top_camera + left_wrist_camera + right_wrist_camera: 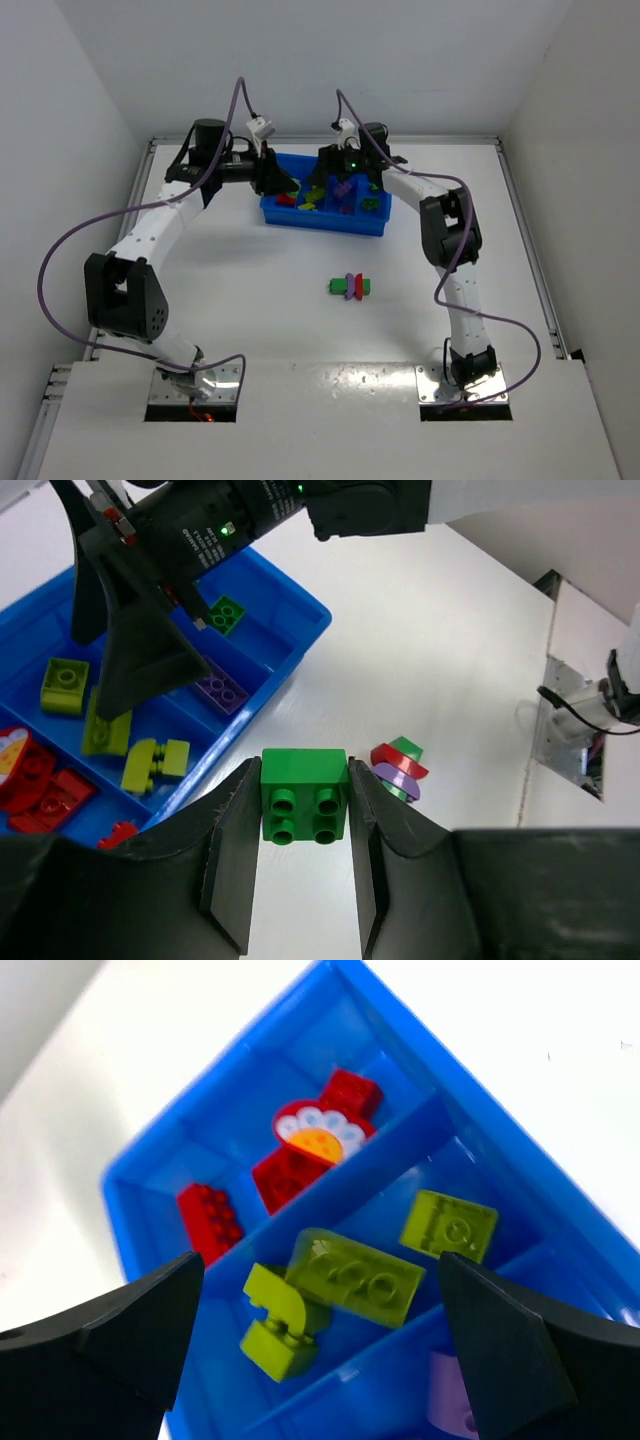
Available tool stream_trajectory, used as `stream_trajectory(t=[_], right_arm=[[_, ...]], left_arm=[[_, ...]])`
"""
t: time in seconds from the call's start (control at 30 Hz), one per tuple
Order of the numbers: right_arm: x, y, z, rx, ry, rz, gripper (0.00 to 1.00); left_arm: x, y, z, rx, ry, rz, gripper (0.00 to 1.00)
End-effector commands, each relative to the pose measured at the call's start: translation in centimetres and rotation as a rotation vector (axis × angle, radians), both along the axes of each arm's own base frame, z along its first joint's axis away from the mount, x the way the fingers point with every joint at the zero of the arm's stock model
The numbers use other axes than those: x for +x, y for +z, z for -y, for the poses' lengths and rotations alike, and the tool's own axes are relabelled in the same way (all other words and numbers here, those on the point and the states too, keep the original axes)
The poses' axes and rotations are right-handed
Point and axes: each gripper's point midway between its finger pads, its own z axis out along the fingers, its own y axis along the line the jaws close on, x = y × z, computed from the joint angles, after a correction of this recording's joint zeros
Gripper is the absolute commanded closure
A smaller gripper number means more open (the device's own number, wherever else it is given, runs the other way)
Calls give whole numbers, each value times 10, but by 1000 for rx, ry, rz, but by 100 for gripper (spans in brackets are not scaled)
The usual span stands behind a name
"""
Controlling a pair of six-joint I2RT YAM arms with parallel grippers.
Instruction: Sort the legos into containers by color
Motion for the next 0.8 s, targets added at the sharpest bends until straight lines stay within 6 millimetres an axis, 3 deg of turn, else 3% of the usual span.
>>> stream_trajectory(t=[0.0, 0.03, 0.07, 0.1, 0.13, 0.17, 0.2, 0.23, 0.27, 0.3, 0.37, 0.4, 0.43, 0.47, 0.5, 0.53, 0.57, 0.6, 0.63, 0.7, 0.73, 0.77], right_arm=[[10, 99, 3, 129, -3, 167, 0], [12, 118, 11, 129, -33, 197, 0], [16, 131, 24, 104, -89, 211, 0], [7, 154, 39, 66, -122, 209, 0], [6, 166, 55, 11, -147, 259, 0], [11, 174, 82, -49, -232, 288, 0], [-1, 159, 102, -121, -270, 248, 0], [-17, 188, 116, -157, -306, 310, 0], [-19, 184, 144, -270, -358, 345, 0], [-38, 156, 164, -362, -372, 257, 0], [-69, 139, 203, -490, -402, 216, 0], [-83, 129, 217, -529, -415, 187, 0], [-95, 122, 233, -565, -458, 170, 0], [-119, 93, 244, -598, -457, 104, 0], [-134, 107, 258, -594, -499, 133, 0], [-145, 104, 264, -594, -521, 122, 0], [-161, 88, 272, -594, -542, 74, 6], [-174, 97, 274, -569, -557, 89, 8], [-188, 85, 273, -569, -546, 54, 11], [-203, 88, 276, -538, -556, 44, 18], [-208, 87, 276, -530, -563, 32, 20], [-213, 84, 275, -516, -548, 18, 25]], left_arm=[[7, 8, 16, 6, 7, 89, 95], [5, 12, 23, -7, -4, 101, 95], [11, 2, 27, 10, 27, 90, 95], [16, 2, 34, 10, 40, 107, 95], [18, -2, 40, 14, 58, 95, 95], [22, -16, 52, 38, 71, 84, 95], [27, -24, 57, 49, 96, 69, 95], [31, -26, 64, 61, 118, 65, 95], [35, -25, 76, 70, 126, 84, 95], [42, -41, 83, 95, 139, 64, 95], [45, -52, 102, 119, 139, 62, 95], [55, -47, 107, 121, 173, 76, 95], [61, -66, 114, 143, 171, 50, 95], [63, -70, 125, 138, 159, 46, 95], [76, -62, 128, 132, 185, 71, 95], [78, -65, 137, 130, 187, 60, 95], [82, -86, 149, 148, 170, 35, 95], [93, -76, 154, 133, 186, 49, 94], [95, -80, 162, 133, 177, 50, 94], [110, -92, 178, 135, 184, 41, 92], [111, -97, 186, 138, 175, 37, 90], [120, -103, 197, 141, 174, 39, 79]])
